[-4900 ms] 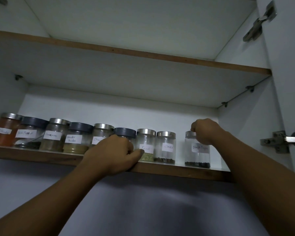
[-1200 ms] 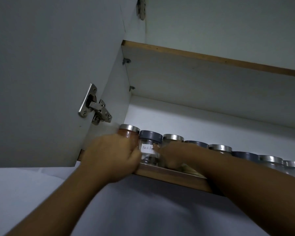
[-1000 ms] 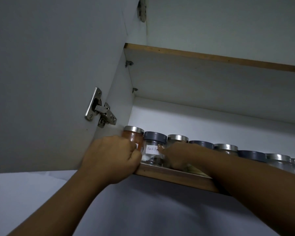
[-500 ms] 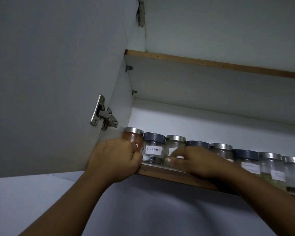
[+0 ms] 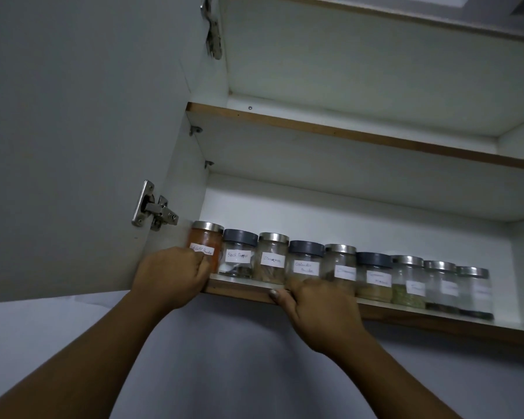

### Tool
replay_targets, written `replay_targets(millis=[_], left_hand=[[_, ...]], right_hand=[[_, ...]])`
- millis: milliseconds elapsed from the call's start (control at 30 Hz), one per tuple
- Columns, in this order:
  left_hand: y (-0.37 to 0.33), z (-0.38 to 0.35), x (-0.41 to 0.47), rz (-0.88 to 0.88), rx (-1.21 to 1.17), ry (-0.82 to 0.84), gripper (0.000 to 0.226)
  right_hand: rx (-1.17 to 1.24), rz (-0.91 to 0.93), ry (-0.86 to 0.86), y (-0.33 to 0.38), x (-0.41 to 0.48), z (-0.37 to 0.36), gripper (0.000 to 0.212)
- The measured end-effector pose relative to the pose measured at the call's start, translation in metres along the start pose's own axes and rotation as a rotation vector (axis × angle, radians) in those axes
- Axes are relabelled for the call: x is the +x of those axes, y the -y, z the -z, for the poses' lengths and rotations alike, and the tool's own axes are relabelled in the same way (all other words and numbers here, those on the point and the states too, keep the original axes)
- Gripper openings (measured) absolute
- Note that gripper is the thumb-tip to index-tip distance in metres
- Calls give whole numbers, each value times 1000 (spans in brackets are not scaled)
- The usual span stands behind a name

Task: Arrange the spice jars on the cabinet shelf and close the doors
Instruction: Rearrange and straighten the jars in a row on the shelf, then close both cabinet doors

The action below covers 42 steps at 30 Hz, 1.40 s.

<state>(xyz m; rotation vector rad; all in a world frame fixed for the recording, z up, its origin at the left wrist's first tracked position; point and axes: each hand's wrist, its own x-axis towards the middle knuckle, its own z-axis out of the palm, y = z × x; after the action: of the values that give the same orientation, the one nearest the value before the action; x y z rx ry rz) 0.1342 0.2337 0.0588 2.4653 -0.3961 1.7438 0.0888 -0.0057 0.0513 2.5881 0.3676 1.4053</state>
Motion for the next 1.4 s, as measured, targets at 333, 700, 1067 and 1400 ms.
replay_targets(millis=[333,700,1067,1400], left_hand=[[-32,23,-15,142,139,307,50],[-98,114,-66,20,-10,342,52],[-134,253,-108,237,-194,-69,31],[-90,395,-155,375,110,-283,34]], right_hand=[[23,-112,228,16,-15,20,58],[94,75,351,-9,-86,85,87],[229,179,66,1,-175,143,86],[495,382,-13,140,-196,194,85]])
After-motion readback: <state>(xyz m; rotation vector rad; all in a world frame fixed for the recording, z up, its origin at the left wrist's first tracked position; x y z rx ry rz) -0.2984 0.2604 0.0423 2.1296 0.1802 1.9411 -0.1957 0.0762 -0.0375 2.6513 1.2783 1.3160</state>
